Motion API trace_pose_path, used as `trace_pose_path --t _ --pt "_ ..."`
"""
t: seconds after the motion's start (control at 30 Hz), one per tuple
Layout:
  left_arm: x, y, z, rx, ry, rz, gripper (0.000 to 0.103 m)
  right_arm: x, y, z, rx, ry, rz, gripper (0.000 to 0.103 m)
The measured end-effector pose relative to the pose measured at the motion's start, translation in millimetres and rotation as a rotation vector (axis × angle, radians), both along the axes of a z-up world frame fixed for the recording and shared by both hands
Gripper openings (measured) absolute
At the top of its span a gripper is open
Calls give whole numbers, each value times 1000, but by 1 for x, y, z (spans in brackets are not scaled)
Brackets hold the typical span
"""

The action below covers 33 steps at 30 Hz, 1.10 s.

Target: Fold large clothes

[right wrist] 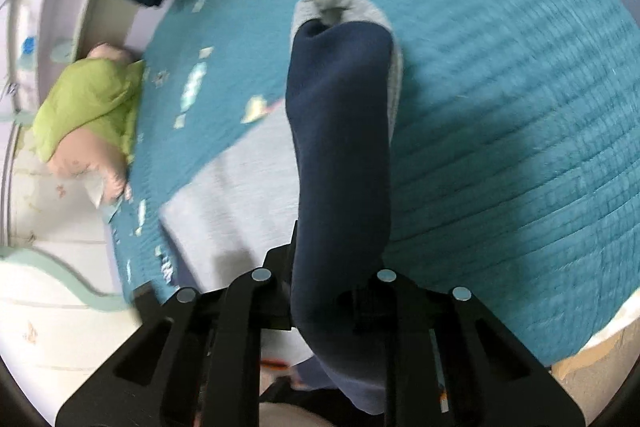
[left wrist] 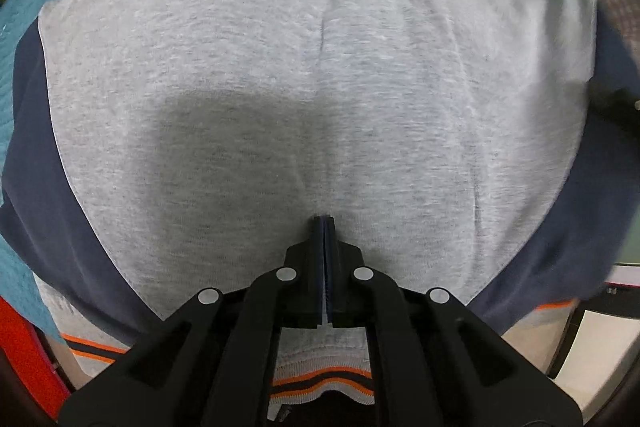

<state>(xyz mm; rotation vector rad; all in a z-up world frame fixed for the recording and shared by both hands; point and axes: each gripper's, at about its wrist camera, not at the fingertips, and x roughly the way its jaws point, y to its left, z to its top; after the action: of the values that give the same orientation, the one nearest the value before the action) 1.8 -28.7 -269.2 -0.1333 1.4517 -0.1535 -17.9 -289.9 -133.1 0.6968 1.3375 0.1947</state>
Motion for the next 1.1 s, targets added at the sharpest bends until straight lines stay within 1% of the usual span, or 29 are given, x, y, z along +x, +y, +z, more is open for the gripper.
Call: trace_pose_path --t 0.03,0.1,0.17,0.2,0.27,0.33,0.37,0.43,0.47,0.57,0.6,0.63,0.77,0.8,0.83,0.97,1.0,1.07,1.1 --pt "-1 0 0 -10 -6 7 3 0 10 10 12 -15 16 17" --pt "-11 15 5 -20 -14 11 3 -1 25 23 40 -35 39 17" --pt "-20 25 15 3 -34 -8 3 -1 43 36 74 -53 68 17" --pt "-23 30 22 28 -46 -17 3 -1 52 40 82 -59 84 17" --pt "-29 31 43 10 -58 -21 3 0 71 49 82 -65 114 17" --pt "-34 39 65 4 -106 -14 3 3 87 54 77 -64 128 17" --pt "-38 47 80 9 -145 -13 3 5 97 57 74 -65 137 17" --pt "-40 64 93 26 -172 -3 3 7 111 58 82 -56 141 17" --pt "-42 78 100 30 -175 18 3 9 120 59 82 -52 149 17" --pt "-47 120 105 16 -180 78 3 12 147 59 78 -45 172 17" --pt "-45 132 114 19 -181 95 3 13 158 58 76 -43 185 17" --pt "-35 155 109 25 -185 114 3 15 171 56 74 -37 197 17" --pt "-32 199 107 43 -204 178 3 21 217 43 44 -19 245 17" --pt "-33 205 111 48 -207 185 3 21 230 35 38 -5 254 17" --pt "-28 213 109 51 -207 190 3 24 242 27 32 9 264 17" --pt "-29 242 105 61 -218 215 3 28 279 -5 -9 55 301 17" --pt "-29 246 103 66 -222 219 3 29 286 -11 -26 60 308 17" --pt "-24 256 94 77 -221 232 3 33 308 -32 -79 78 348 18" --pt "-24 264 89 82 -210 243 3 35 319 -40 -83 92 350 21"
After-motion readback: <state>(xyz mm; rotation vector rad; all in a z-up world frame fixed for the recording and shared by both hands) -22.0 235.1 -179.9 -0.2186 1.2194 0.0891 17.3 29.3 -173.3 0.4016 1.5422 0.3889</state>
